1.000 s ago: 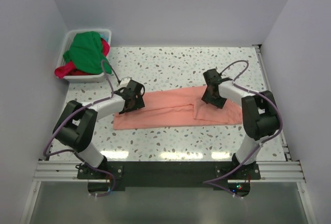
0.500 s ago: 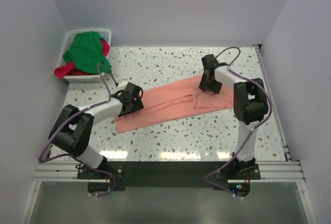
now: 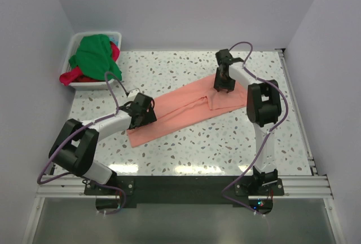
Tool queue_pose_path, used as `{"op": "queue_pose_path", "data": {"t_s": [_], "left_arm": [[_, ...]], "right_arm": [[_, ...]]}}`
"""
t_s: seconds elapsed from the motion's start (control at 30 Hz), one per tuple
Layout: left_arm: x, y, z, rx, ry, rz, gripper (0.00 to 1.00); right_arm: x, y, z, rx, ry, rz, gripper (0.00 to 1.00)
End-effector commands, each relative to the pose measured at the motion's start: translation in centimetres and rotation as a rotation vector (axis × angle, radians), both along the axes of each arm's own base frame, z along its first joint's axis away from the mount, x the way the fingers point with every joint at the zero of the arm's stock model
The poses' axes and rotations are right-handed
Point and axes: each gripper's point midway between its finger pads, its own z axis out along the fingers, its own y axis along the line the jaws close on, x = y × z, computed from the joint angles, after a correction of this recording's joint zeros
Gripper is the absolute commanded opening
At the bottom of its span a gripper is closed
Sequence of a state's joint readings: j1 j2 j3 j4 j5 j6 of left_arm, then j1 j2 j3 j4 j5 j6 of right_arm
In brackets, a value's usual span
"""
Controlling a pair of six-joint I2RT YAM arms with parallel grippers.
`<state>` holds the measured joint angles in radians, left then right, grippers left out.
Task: Fold and stack the t-shirts
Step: Fold the tshirt
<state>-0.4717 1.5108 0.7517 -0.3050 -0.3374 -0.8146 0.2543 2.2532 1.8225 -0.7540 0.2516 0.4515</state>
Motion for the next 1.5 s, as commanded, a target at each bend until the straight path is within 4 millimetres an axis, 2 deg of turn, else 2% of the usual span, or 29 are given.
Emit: {"op": "queue_pose_path", "data": {"t_s": [0.0,0.13,0.23,0.27,0.4,0.5,0.63,0.8,0.87,0.9,1.03,1.27,1.3,1.47], "left_arm": [[-3.1,-0.9,-1.8,-0.029,0.114,-0.123,0.84],[-2.6,-2.4,-1.0,-0.055,0.097,-0.211,0.84],[-2.0,-2.1,0.4,-0.023,0.048,-0.209,0.84],[-1.7,-2.0,0.9,-0.014,0.028,-0.203,0.84],[0.2,-1.7,5.6,-0.011,-0.117,-0.173,0.85],[0.8,-1.5,7.2,0.007,-0.157,-0.178,0.86],[0.2,-0.4,6.5,0.072,-0.109,-0.157,0.86],[-1.2,-0.2,4.0,0.102,-0.069,-0.144,0.87],[-0.8,-0.5,3.7,0.109,-0.11,-0.144,0.87],[-1.3,-0.2,2.7,0.124,-0.102,-0.145,0.87],[-0.9,0.3,1.7,0.16,-0.115,-0.133,0.88],[-0.7,1.0,-0.1,0.231,-0.08,-0.136,0.88],[-0.8,1.0,-0.5,0.242,-0.059,-0.143,0.88],[-1.4,-0.6,-0.4,0.184,-0.02,-0.156,0.88]], "right_arm": [[1.5,-1.2,1.2,-0.049,-0.039,0.044,0.54],[2.7,-1.0,3.7,-0.05,-0.086,0.071,0.54],[2.7,-1.2,5.8,-0.062,-0.126,0.055,0.54],[2.6,-1.3,7.2,-0.053,-0.173,0.045,0.54],[1.8,-1.5,10.5,-0.021,-0.276,0.017,0.56],[0.6,-1.6,11.2,-0.006,-0.268,0.013,0.57],[-1.0,-1.6,10.4,0.013,-0.235,0.008,0.58],[-2.9,-1.0,7.7,0.054,-0.168,-0.025,0.6],[-3.3,-0.9,6.5,0.063,-0.15,-0.053,0.61],[-3.4,-0.8,6.1,0.069,-0.146,-0.06,0.62],[-3.3,-0.4,5.1,0.099,-0.148,-0.096,0.63],[-2.0,-0.7,3.7,0.062,-0.122,-0.117,0.63],[-2.0,-0.8,2.8,0.05,-0.102,-0.116,0.63],[-1.4,-0.9,1.2,0.021,-0.065,-0.106,0.63]]}}
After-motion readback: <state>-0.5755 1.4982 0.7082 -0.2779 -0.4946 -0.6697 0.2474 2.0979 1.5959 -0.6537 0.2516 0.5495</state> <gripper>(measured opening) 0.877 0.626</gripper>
